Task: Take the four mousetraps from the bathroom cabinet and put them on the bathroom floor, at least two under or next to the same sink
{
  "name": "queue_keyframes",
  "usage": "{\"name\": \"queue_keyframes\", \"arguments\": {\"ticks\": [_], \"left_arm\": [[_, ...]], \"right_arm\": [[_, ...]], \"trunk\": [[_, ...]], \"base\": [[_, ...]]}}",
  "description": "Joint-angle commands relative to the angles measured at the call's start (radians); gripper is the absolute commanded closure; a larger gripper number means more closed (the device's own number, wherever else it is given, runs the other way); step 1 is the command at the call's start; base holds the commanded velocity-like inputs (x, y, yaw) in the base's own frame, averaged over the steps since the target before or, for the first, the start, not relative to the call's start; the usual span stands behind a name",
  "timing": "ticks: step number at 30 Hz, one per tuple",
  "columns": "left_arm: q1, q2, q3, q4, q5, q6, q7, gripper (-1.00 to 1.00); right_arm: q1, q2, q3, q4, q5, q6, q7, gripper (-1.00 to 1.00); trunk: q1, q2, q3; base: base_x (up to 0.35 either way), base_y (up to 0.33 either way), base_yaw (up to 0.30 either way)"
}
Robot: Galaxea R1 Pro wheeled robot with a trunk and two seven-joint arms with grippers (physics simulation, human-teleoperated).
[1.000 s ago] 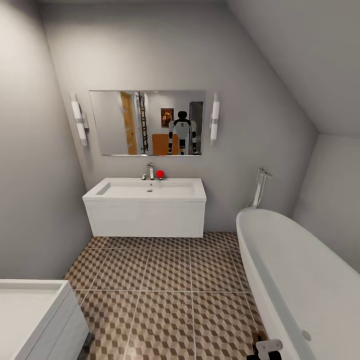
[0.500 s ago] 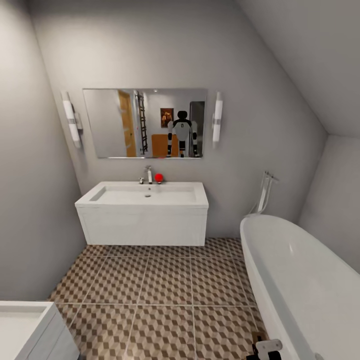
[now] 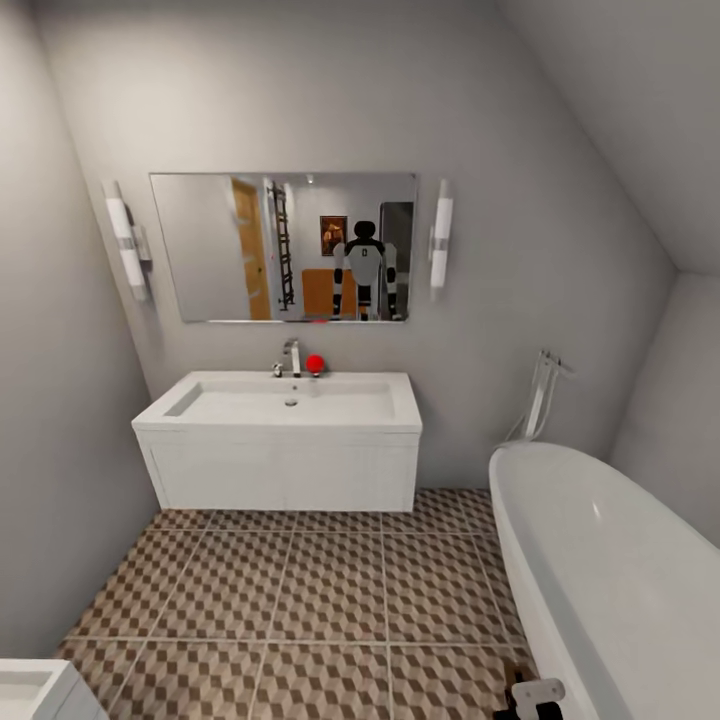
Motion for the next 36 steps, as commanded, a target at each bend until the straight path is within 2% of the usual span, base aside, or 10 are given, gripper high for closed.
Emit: {"name": "queue_keyframes", "arguments": {"ticks": [1,36], "left_arm": [[-0.002,0.000,-0.004,0.004,0.011,-0.005,-0.009,1.00],[-0.002,-0.001,-0.006,0.004,0.009,-0.005,-0.009,1.00]], "right_arm": [[-0.002,0.000,0.009,0.004,-0.011,-0.006,0.002,1.00],[-0.002,0.000,0.009,0.004,-0.010,-0.006,0.002,1.00]], "trunk": [[0.001,-0.002,-0.002],[0.001,-0.002,-0.002]], "base": [[0.322,0.000,0.000],[0.322,0.000,0.000]]}}
